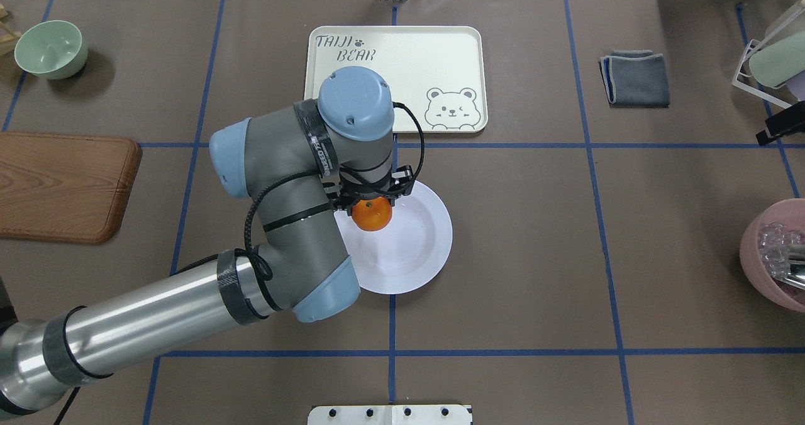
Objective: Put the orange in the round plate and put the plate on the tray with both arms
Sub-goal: 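Carry the orange with the left gripper over the white plate, then lower the orange onto the plate and open the left gripper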
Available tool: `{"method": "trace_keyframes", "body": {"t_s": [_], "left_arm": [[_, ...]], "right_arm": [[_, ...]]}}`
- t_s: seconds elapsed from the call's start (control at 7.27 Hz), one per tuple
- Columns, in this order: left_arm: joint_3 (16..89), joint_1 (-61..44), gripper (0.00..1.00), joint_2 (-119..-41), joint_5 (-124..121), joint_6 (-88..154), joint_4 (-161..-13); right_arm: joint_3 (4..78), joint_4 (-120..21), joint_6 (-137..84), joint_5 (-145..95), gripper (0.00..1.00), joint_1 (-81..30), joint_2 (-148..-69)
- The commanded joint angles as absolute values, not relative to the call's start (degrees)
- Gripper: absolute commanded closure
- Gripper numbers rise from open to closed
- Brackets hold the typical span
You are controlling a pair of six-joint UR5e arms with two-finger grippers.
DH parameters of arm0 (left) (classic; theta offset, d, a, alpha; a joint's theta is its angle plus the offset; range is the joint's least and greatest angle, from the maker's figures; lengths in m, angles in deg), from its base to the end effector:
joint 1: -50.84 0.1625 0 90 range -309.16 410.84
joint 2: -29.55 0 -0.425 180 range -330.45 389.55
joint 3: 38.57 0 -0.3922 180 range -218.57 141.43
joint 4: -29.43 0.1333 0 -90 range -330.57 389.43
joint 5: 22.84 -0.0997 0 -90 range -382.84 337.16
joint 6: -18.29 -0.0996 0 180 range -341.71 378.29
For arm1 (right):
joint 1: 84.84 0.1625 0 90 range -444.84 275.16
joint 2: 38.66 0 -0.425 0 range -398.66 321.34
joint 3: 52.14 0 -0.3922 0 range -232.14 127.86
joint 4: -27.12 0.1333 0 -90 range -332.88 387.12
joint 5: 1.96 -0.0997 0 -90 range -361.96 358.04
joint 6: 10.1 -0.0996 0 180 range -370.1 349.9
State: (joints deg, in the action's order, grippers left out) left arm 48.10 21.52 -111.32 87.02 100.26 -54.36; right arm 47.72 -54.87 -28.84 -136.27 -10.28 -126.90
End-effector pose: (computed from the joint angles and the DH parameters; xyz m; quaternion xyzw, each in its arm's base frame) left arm 0.5888 -0.4448 0.1459 -0.0415 0.3810 -0.1104 0.9170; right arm -0.0757 -0.5134 0.5419 0.0417 -0.4016 -0.0380 0.9141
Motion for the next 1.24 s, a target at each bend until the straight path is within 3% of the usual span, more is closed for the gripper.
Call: {"method": "trace_keyframes", "body": {"t_s": [0.0, 0.55, 1.1], "left_arm": [[44.2, 24.2, 1.0, -112.6, 85.4, 104.3, -59.6], [42.1, 24.3, 1.0, -113.4, 84.7, 104.1, -60.0], [42.1, 24.7, 0.43, -113.4, 84.7, 104.1, -60.2]], "right_arm": [[47.8, -54.8, -28.8, -136.3, 0.0, -10.4, -126.9], [47.9, -54.8, -28.9, -136.3, 0.0, -10.4, -126.9], [47.6, -54.8, -28.8, -136.4, 0.0, -10.4, -126.9]]}}
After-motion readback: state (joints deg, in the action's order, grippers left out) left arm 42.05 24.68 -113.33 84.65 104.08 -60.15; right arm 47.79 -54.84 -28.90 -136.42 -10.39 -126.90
